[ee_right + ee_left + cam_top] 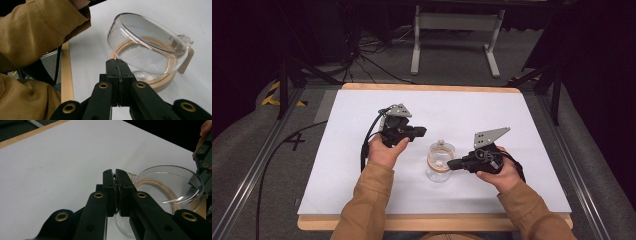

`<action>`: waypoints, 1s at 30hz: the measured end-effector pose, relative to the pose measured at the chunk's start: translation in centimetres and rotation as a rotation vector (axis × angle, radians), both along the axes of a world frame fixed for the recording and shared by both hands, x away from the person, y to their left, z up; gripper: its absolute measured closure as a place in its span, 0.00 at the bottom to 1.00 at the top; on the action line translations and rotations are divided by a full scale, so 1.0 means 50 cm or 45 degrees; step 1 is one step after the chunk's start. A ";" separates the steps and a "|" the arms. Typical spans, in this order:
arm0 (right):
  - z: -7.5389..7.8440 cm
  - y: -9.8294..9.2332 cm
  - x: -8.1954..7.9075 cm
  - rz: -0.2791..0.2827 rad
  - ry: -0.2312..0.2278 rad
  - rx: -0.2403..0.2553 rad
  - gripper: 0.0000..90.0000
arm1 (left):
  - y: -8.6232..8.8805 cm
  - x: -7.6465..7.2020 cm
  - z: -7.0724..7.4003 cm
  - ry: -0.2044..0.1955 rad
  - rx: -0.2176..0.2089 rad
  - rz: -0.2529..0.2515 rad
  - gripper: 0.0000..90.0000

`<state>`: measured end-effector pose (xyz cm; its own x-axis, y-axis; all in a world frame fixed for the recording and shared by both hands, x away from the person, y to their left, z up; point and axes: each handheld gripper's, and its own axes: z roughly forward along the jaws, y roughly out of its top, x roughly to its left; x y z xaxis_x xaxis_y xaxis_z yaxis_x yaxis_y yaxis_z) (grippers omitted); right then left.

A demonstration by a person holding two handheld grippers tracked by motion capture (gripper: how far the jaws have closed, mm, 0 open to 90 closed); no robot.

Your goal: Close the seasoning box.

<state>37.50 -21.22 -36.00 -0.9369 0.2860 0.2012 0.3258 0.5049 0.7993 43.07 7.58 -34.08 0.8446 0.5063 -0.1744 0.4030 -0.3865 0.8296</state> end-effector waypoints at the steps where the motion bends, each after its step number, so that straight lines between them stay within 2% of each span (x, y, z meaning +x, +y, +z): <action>1: -0.001 0.001 -0.001 0.000 0.009 -0.007 1.00 | 0.000 -0.001 0.000 0.009 0.001 0.001 0.96; 12: -0.007 0.007 -0.006 0.037 0.042 -0.069 1.00 | 0.004 0.001 0.000 0.012 0.021 -0.001 0.95; 18: -0.010 0.011 -0.008 0.052 0.045 -0.091 1.00 | 0.008 0.000 -0.001 0.019 0.007 0.008 0.95; 29: -0.001 0.006 -0.010 0.048 0.018 -0.075 1.00 | 0.011 -0.001 0.001 0.008 0.007 0.016 0.92; 30: 0.002 0.005 -0.010 0.046 0.016 -0.071 1.00 | 0.016 -0.003 0.002 0.012 0.029 0.021 0.91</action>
